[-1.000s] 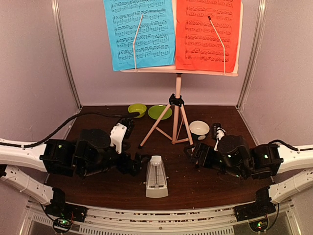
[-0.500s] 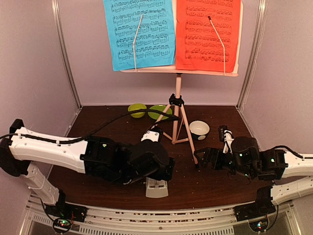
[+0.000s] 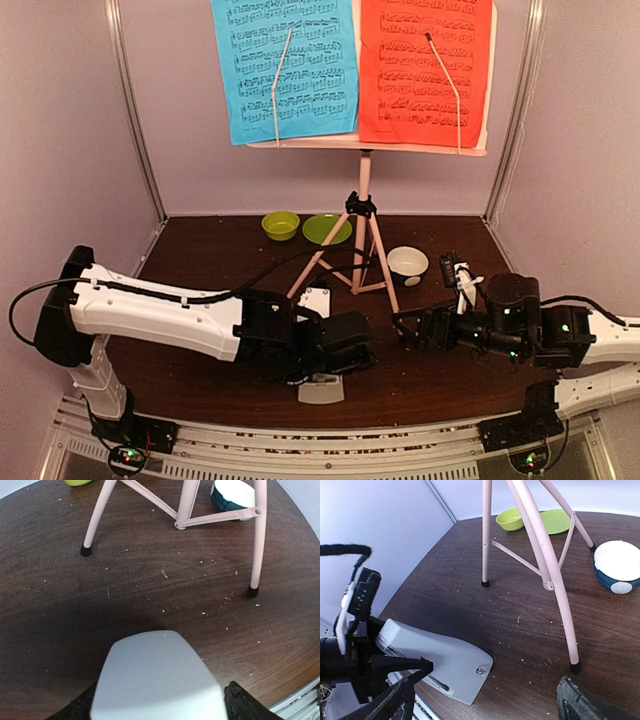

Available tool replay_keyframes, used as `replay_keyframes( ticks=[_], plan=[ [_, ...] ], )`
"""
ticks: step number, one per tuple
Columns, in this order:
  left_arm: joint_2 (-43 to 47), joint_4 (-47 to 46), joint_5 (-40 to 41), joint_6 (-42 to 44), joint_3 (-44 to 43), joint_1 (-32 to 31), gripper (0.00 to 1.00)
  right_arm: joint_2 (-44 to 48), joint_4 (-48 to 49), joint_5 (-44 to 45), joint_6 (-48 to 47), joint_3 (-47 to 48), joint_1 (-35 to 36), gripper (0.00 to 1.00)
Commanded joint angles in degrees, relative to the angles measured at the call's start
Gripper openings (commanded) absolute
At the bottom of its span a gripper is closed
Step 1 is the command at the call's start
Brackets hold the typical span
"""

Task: Set up the instrument practice props

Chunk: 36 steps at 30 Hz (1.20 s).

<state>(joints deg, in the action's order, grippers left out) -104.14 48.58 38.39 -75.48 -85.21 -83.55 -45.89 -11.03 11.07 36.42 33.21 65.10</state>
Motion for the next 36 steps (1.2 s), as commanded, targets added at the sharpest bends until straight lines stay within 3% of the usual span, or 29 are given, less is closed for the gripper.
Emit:
replay_keyframes(
  ticks=[1, 14, 20, 36],
  plan=[
    [1.93, -0.51, -1.21, -1.63, 3.15, 0.23, 0.86, 2.72, 2.09, -2.29, -2.63, -1.28, -0.40, 1.00],
    [6.19, -12.60, -3.56, 3.23, 12.84, 3.27, 0.87, -0.01, 6.34, -4.83, -0.97, -2.76, -0.67, 1.00],
    [8.32, -16.73, -5.22, 7.34, 16.72, 4.28, 0.78, -2.21, 7.89, -5.96, -1.34, -1.75, -0.75, 1.00],
    [9.54, -16.69, -6.65, 20.63, 14.61, 4.31, 0.55, -6.00, 7.97, -7.90, -5.21, 0.81, -0.82, 1.00]
  ],
)
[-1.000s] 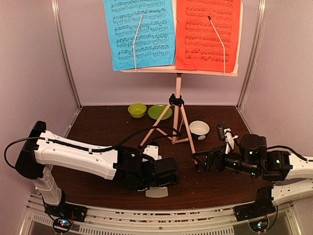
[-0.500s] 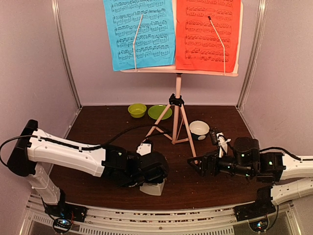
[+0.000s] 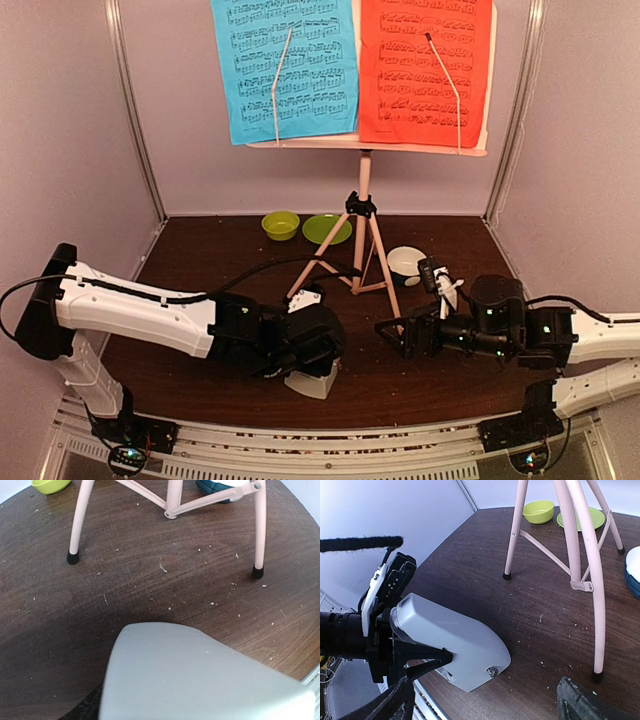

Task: Set up the instrument practice props

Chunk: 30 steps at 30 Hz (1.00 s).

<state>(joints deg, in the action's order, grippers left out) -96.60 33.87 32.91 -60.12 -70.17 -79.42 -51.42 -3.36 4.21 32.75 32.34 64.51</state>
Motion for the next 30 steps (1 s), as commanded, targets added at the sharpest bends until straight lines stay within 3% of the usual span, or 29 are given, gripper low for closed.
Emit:
replay_keyframes(
  ticks=[1, 6, 17, 30],
  plan=[
    [2.14, -2.23, -1.18, 5.96, -0.41, 0.17, 0.54, -0.63, 0.20, -1.15, -1.51, 1.61, -0.31, 1.00],
    [3.15, -3.89, -1.16, 10.49, -0.40, 0.14, 0.46, -1.37, 1.11, -2.43, -1.36, 0.57, -0.30, 1.00],
    [5.35, -8.74, -1.78, 18.15, 1.09, 0.19, 0.39, -2.95, 4.84, -3.83, -1.88, -2.53, -0.35, 0.99],
    [8.71, -16.15, -3.65, 22.85, 4.59, 0.14, 0.31, -7.50, 14.20, -5.78, -4.08, -8.07, -0.26, 0.87]
  ],
)
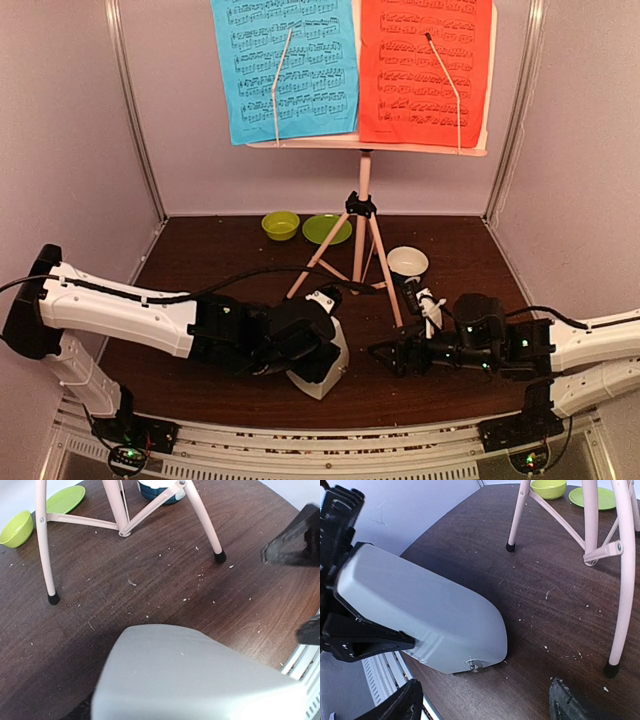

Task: Set up the instrument practice props

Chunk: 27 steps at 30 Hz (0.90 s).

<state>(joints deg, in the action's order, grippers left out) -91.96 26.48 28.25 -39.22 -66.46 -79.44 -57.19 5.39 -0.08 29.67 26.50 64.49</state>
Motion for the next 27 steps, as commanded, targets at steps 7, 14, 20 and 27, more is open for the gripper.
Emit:
replay_keyframes(
  ticks=[7, 14, 20, 27],
  plan=[
    [3.68, -8.97, 0.77, 0.49, -0.36, 0.31, 0.26, -6.14, 9.84, -0.63, -1.91, -4.47, 0.59, 0.64],
    [4.69, -14.05, 0.15, -0.65, 1.66, 0.43, 0.24, -12.21, 16.36, -2.99, -2.94, -5.09, 1.87, 0.56],
    [6.78, -19.84, -1.12, 2.77, 4.56, 0.43, 0.24, -14.01, 21.75, -6.70, -2.63, -7.51, 1.90, 0.56],
    [10.44, -22.50, -2.51, 9.80, 6.23, 0.43, 0.23, -16.57, 25.12, -11.35, -2.38, -8.51, 1.87, 0.56]
  ],
)
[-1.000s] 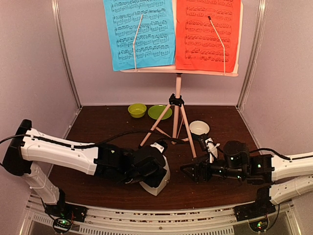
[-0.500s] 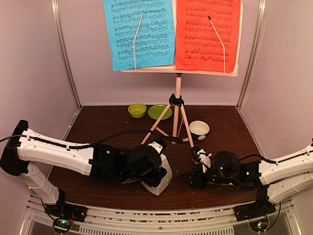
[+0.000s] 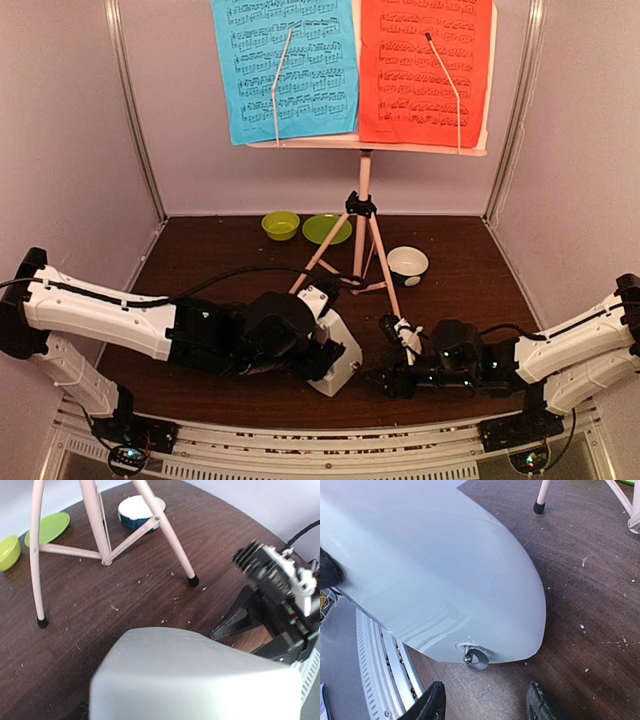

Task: Set up the instrument practice props

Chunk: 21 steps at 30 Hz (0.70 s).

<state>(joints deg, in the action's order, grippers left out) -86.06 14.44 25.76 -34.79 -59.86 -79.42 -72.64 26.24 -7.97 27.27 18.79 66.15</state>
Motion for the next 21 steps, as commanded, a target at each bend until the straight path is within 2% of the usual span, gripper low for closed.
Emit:
replay_keyframes(
  ticks=[1, 4, 10, 21],
  plan=[
    [4.89, -10.82, -0.37, 6.33, -0.26, 0.40, 0.23, -1.25, 5.34, -3.57, 1.19, -1.23, 0.14, 0.55],
    [5.99, -12.21, -1.44, 8.58, 0.34, 0.40, 0.22, -1.28, 9.04, -4.51, 2.59, -2.04, 0.04, 0.55],
    [6.87, -13.69, -3.76, 11.93, 0.83, 0.40, 0.20, -1.61, 9.56, -6.65, 2.61, 0.08, 0.08, 0.54],
    [5.22, -13.00, -5.69, 13.14, -0.36, 0.32, 0.18, 2.88, 6.61, -8.11, 1.30, 0.58, 0.06, 0.42]
  ],
)
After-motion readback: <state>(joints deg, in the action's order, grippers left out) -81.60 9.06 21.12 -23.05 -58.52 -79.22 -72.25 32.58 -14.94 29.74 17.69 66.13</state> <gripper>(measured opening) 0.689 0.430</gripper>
